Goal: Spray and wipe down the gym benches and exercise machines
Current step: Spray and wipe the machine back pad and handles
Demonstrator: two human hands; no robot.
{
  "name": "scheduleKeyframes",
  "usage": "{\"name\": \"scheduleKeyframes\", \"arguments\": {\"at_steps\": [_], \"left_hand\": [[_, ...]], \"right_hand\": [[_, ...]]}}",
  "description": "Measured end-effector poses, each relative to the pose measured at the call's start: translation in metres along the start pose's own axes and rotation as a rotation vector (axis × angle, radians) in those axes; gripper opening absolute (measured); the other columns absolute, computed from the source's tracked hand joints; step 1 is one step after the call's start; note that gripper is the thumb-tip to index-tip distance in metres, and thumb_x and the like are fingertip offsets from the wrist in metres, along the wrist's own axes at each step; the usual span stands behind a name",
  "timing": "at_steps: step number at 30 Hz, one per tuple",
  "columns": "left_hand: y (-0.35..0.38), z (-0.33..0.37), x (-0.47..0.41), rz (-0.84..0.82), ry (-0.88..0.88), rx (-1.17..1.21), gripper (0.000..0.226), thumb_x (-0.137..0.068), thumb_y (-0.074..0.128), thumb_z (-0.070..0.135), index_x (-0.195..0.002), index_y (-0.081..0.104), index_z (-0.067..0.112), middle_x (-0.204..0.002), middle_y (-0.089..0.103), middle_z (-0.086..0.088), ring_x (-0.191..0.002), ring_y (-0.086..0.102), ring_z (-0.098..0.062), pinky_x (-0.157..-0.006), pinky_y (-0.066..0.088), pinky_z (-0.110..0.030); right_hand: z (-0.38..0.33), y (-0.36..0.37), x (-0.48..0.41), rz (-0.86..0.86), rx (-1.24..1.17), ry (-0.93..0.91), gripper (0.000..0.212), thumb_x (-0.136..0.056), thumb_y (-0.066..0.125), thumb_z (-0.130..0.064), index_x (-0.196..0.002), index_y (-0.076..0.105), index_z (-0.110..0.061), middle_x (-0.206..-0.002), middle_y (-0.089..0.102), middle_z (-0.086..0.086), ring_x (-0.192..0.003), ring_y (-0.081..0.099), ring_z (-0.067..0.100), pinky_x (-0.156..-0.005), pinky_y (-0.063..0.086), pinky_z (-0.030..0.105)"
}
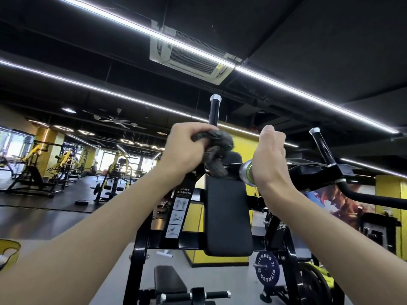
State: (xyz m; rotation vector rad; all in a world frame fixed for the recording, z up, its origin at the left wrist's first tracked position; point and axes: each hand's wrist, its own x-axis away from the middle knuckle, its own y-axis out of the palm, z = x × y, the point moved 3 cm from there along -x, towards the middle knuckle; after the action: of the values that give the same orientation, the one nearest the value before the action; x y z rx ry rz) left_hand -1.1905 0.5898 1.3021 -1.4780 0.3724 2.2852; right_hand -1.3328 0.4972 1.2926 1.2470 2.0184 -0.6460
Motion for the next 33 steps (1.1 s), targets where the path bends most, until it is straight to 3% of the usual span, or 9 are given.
{"name": "scheduleKeyframes", "arguments": {"at_steps": [4, 7, 11, 13, 15, 23, 25, 30, 33], "left_hand": [[-0.009, -0.079, -0.014, 0.335, -0.472, 0.158, 0.035, -0.097, 0.054, -0.007, -0.097, 0.071, 0.024, -0.107, 0.067, -0.001, -0.092, 0.064, -0.018, -0.066, 0.056, -0.026], [0.007, -0.126, -0.008, 0.433, -0.743, 0.29, 0.033, -0.098, 0.049, -0.009, -0.102, 0.068, 0.017, -0.113, 0.064, -0.011, -0.092, 0.063, -0.025, -0.057, 0.056, -0.03], [0.051, -0.134, -0.008, 0.378, -0.779, 0.527, 0.037, -0.096, 0.044, -0.016, -0.095, 0.066, 0.014, -0.11, 0.065, -0.019, -0.089, 0.067, -0.031, -0.071, 0.063, -0.044], [0.066, -0.127, -0.005, 0.388, -0.797, 0.688, 0.039, -0.095, 0.043, -0.017, -0.105, 0.068, 0.011, -0.108, 0.067, -0.019, -0.083, 0.068, -0.029, -0.058, 0.062, -0.038], [0.075, -0.125, 0.0, 0.402, -0.836, 0.774, 0.042, -0.093, 0.046, -0.018, -0.115, 0.071, 0.009, -0.107, 0.07, -0.019, -0.081, 0.069, -0.029, -0.06, 0.061, -0.036], [0.083, -0.106, 0.02, 0.579, -1.053, 0.833, 0.032, -0.085, 0.055, -0.021, -0.107, 0.061, 0.001, -0.111, 0.066, -0.023, -0.094, 0.067, -0.038, -0.057, 0.058, -0.04], [0.085, -0.094, 0.028, 0.559, -1.108, 0.853, 0.038, -0.087, 0.05, -0.018, -0.119, 0.058, 0.0, -0.112, 0.066, -0.022, -0.094, 0.067, -0.034, -0.048, 0.054, -0.037], [0.09, -0.046, 0.047, 0.458, -1.169, 1.03, 0.021, -0.095, 0.044, -0.013, -0.094, 0.06, 0.001, -0.079, 0.059, -0.014, -0.066, 0.056, -0.022, -0.052, 0.054, -0.03], [0.091, -0.021, 0.059, 0.392, -1.129, 1.021, 0.026, -0.095, 0.041, -0.013, -0.1, 0.061, 0.003, -0.073, 0.057, -0.01, -0.061, 0.052, -0.02, -0.036, 0.047, -0.019]], "right_hand": [[0.003, 0.0, -0.003, -0.002, 0.025, -0.018, 0.037, -0.105, 0.016, -0.047, -0.115, 0.042, -0.021, -0.115, 0.046, 0.0, -0.1, 0.044, 0.017, -0.082, 0.029, 0.032], [0.006, 0.0, -0.007, 0.006, 0.039, -0.031, 0.036, -0.105, 0.018, -0.046, -0.109, 0.043, -0.02, -0.101, 0.047, -0.001, -0.085, 0.043, 0.011, -0.07, 0.032, 0.027], [0.01, 0.001, -0.012, 0.002, 0.012, -0.032, 0.03, -0.103, 0.022, -0.048, -0.095, 0.042, -0.027, -0.088, 0.042, -0.002, -0.079, 0.042, 0.017, -0.073, 0.033, 0.032], [0.01, 0.003, -0.014, 0.003, -0.016, -0.028, 0.027, -0.1, 0.024, -0.049, -0.084, 0.036, -0.031, -0.08, 0.038, -0.004, -0.074, 0.039, 0.02, -0.075, 0.033, 0.034], [0.01, 0.002, -0.014, 0.013, -0.01, -0.033, 0.026, -0.101, 0.025, -0.045, -0.081, 0.034, -0.03, -0.076, 0.036, -0.005, -0.068, 0.037, 0.017, -0.072, 0.032, 0.034], [0.008, 0.002, -0.011, 0.018, -0.033, -0.079, 0.03, -0.103, 0.025, -0.036, -0.077, 0.031, -0.024, -0.063, 0.032, -0.005, -0.057, 0.032, 0.016, -0.062, 0.03, 0.033], [0.007, 0.001, -0.01, 0.022, -0.029, -0.074, 0.03, -0.104, 0.025, -0.036, -0.081, 0.036, -0.022, -0.07, 0.037, -0.006, -0.062, 0.036, 0.013, -0.062, 0.032, 0.031], [0.007, 0.002, -0.009, 0.002, -0.024, -0.04, 0.032, -0.104, 0.022, -0.041, -0.104, 0.045, -0.02, -0.105, 0.049, -0.002, -0.095, 0.045, 0.017, -0.077, 0.033, 0.03], [0.008, 0.002, -0.008, -0.017, -0.034, -0.012, 0.029, -0.103, 0.021, -0.04, -0.099, 0.044, -0.022, -0.112, 0.048, 0.003, -0.102, 0.044, 0.021, -0.083, 0.031, 0.034]]}}
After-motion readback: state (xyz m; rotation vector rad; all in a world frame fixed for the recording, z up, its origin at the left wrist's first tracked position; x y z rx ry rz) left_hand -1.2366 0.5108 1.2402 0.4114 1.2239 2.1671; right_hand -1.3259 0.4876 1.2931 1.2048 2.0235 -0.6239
